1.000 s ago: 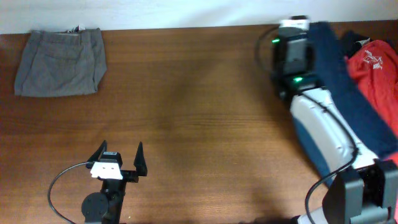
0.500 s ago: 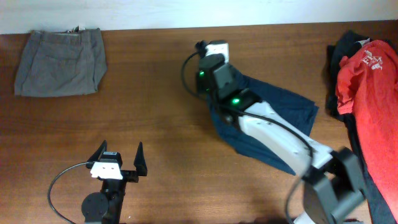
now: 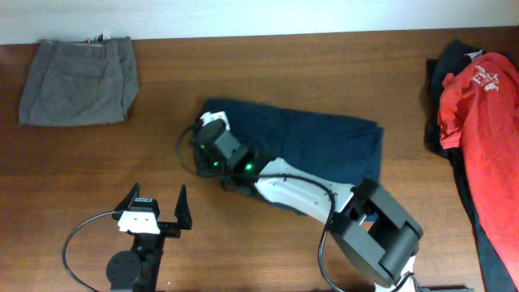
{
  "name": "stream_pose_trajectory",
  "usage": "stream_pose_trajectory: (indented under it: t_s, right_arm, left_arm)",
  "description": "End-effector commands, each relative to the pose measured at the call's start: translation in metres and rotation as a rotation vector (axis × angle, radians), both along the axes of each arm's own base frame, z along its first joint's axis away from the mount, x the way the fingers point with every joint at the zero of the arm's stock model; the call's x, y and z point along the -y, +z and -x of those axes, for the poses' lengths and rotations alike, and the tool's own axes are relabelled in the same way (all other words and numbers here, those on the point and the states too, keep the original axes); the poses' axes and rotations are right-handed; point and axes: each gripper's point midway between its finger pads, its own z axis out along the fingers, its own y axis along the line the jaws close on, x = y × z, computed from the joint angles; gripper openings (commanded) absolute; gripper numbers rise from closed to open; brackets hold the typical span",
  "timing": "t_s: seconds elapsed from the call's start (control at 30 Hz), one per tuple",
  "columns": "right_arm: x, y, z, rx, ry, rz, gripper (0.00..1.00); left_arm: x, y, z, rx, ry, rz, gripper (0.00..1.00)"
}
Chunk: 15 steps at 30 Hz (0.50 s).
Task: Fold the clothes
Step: 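Pull the navy trousers left and lay them flat mid-table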
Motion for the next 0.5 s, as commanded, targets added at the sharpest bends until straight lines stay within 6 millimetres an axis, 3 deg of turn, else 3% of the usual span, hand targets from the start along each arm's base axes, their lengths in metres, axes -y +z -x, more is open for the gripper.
stream_pose_trajectory:
  t_s: [0.0, 0.03, 0.1, 0.33, 0.47]
  right_arm:
    - [-0.026, 0.019, 0.016, 0.002, 0.066, -0.082, 0.13]
    - [-0.027, 0.02, 0.016, 0.005, 0.067, -0.086, 0.29]
    - [-0.024, 0.02, 0.011, 0.008, 0.054, -0.085, 0.4]
    - [0.023, 0.035, -0.038, 0.037, -0.071, -0.091, 0.47]
    - [0.088, 0.058, -0.075, 0.084, -0.243, -0.033, 0.47]
  left_arm:
    - [-0.001, -0.003, 0.0, -0.004, 0.006, 0.002, 0.99]
    - [-0.001, -0.003, 0.0, -0.004, 0.006, 0.002, 0.99]
    - [-0.001, -0.003, 0.0, -0.004, 0.006, 0.002, 0.99]
    - [-0.001, -0.003, 0.0, -0.004, 0.006, 0.002, 0.99]
    - [-0.001, -0.003, 0.0, -0.004, 0.006, 0.002, 0.99]
